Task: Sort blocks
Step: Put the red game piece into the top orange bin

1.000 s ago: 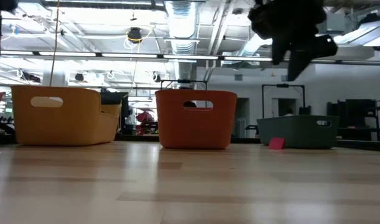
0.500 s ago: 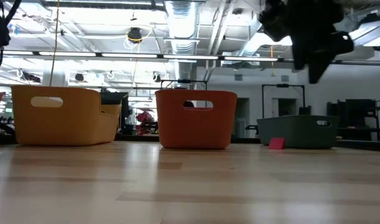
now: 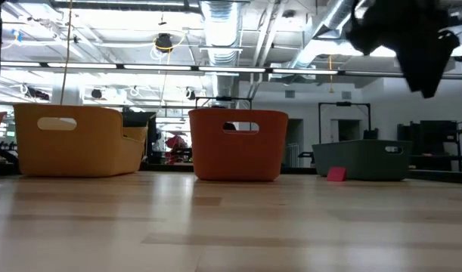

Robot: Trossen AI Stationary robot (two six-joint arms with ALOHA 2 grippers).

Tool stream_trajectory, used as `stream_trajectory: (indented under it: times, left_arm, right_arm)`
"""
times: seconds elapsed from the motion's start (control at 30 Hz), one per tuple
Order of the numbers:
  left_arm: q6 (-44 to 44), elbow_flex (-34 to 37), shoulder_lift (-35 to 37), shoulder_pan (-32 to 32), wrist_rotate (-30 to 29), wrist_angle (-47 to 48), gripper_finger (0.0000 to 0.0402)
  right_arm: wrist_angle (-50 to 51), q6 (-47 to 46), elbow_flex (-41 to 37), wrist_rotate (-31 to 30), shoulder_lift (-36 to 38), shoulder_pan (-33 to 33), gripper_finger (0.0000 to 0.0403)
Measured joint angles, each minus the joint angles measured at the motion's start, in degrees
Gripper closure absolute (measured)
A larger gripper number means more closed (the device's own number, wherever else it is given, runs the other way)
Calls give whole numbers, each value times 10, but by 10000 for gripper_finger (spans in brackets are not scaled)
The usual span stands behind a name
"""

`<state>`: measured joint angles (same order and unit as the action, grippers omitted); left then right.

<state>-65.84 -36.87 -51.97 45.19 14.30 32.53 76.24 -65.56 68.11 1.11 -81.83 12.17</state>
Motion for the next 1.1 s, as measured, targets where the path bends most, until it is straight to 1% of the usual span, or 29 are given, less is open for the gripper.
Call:
stream_trajectory:
  times: [0.07,0.17,0.23,0.33,0.43,0.5,0.6,0.67,0.77,1.0,1.1]
  left_arm:
    - [10,-13,8,-18,0,2,138]
    - [11,-35,21,-45,-13,3,140]
    - [11,-51,30,-60,-31,9,140]
    - [13,-69,42,-76,-56,14,140]
    - [38,-79,55,-88,-71,14,140]
    - [52,-81,63,-96,-83,14,140]
    - [53,-81,71,-108,-95,15,140]
    - [53,-81,73,-114,-96,15,140]
    - [55,-81,74,-122,-96,16,140]
    - [96,-81,74,-141,-96,16,141]
    - [96,-81,74,-148,-96,15,141]
  right_arm:
    - [-9,-2,-10,6,-2,-11,182]
    - [-3,-12,-34,52,-7,-21,182]
    - [-8,0,-55,82,-7,-18,182]
    - [-11,53,-93,132,-7,0,182]
    - [-14,94,-132,202,-12,20,182]
    - [-20,98,-148,240,-19,38,182]
    - [-29,56,-160,281,-31,72,182]
    - [-38,28,-161,293,-38,96,182]
    - [-53,23,-161,293,-50,127,182]
    - [-25,121,-161,301,-116,190,182]
    - [-26,153,-160,302,-152,215,182]
